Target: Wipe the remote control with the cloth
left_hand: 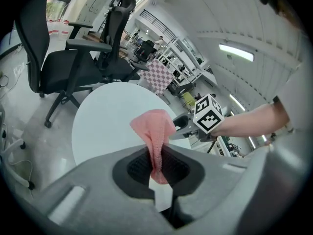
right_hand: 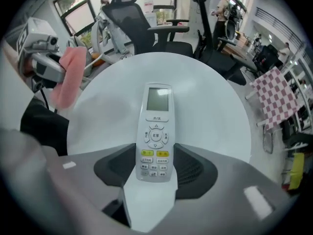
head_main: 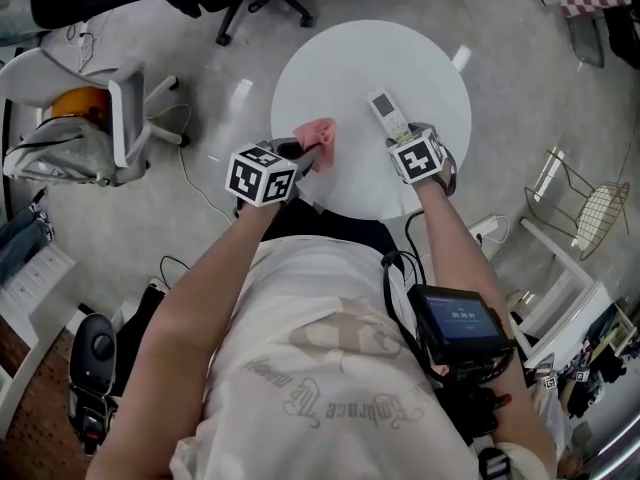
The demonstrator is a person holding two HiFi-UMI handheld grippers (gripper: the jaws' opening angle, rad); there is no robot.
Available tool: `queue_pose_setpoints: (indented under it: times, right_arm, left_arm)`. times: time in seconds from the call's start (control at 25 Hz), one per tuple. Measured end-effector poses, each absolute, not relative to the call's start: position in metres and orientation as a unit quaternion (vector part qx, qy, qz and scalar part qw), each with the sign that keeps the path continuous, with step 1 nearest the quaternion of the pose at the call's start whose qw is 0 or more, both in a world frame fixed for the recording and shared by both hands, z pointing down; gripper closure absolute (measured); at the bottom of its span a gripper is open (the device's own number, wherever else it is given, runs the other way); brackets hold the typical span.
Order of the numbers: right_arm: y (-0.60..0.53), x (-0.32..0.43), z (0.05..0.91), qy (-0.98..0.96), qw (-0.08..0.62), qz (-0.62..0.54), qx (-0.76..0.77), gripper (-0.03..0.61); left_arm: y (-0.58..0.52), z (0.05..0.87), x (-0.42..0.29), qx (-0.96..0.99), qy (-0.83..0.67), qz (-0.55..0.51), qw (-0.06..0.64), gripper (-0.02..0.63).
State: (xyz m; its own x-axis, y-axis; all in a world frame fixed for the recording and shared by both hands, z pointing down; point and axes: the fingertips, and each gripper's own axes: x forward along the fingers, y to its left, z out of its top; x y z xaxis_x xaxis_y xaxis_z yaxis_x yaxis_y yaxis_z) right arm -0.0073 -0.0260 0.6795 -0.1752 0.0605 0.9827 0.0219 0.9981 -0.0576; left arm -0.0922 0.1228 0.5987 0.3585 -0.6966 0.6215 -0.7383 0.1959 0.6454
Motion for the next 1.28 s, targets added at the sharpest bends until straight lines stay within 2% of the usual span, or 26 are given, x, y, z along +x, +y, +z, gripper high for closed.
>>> queue_pose_setpoints:
  times: [0.32, 0.56, 0.84, 1.04, 1.28]
  right_arm:
    - [0.007, 0.004, 0.656, -0.815, 0.528, 0.238, -0.015, 0.33]
    - [0.029, -0.012, 0.588, -0.853, 0.326, 0.401, -0.074, 0.33]
    - [0.031, -0.018, 0.517, -0.847, 0.133, 0.493, -0.146, 0.33]
    - [0.035, -0.022, 0.49, -0.834, 0.07, 0.516, -0.182, 0.33]
    - [0.049, -0.026, 0.495, -0.835, 0.105, 0.499, -0.206, 0.33]
  left_arm:
    - [0.119, 0.598, -0.092, 0.631, -0.547, -0.043, 0.549, 0.594]
    - [0.098, 0.583, -0.077, 0.637, -0.505, -0.116, 0.571, 0.594]
    - [0.067, 0.523, -0.031, 0.712, -0.353, -0.224, 0.564, 0.594]
    - [0.066, 0.52, -0.016, 0.727, -0.348, -0.2, 0.557, 0.594]
    - [0.062, 0.519, -0.028, 0.726, -0.376, -0.195, 0.542, 0.594]
